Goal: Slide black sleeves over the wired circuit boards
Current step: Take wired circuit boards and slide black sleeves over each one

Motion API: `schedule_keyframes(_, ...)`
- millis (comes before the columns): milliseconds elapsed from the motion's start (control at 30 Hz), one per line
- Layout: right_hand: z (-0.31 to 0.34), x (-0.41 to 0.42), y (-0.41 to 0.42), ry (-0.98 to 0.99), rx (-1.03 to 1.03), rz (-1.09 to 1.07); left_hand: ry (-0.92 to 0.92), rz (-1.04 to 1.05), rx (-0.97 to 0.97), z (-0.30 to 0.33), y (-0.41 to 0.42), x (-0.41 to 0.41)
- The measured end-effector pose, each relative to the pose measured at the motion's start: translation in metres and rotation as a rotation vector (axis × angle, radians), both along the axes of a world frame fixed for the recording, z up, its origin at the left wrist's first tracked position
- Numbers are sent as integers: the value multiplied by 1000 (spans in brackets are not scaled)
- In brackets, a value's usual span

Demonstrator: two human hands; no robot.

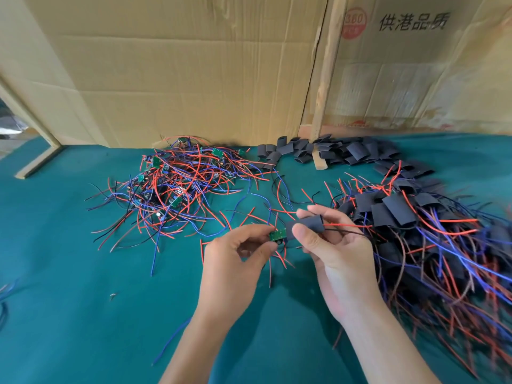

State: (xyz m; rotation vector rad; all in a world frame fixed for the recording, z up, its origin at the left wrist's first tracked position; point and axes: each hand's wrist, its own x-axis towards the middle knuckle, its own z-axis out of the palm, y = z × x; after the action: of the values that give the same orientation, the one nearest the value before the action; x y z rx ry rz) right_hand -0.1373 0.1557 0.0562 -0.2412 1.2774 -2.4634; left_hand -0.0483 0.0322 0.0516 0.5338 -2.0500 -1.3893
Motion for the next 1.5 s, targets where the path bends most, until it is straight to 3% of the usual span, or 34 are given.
schedule_keyframes(300, -2, -1, 1, -65, -41, 75, 128, -150, 563, 4, 0, 0)
schedule_keyframes(633, -7, -2, 0, -225, -82, 181, 53, -287, 799, 13, -2, -2)
schedule_keyframes(867, -6, -5, 4, -143, -50, 171, -14, -336, 1030, 13, -6, -6)
schedule_keyframes(1033, -5, -5, 3, -127, -67, 136, -52, -372, 1115, 14, -8, -7)
schedule_keyframes(1300, -6, -4, 3, -121, -28, 95, -67, -306, 996, 14, -7, -10)
schedule_keyframes(1500, -7, -3, 1, -153, -54, 100, -54, -373, 1116, 16, -5, -10)
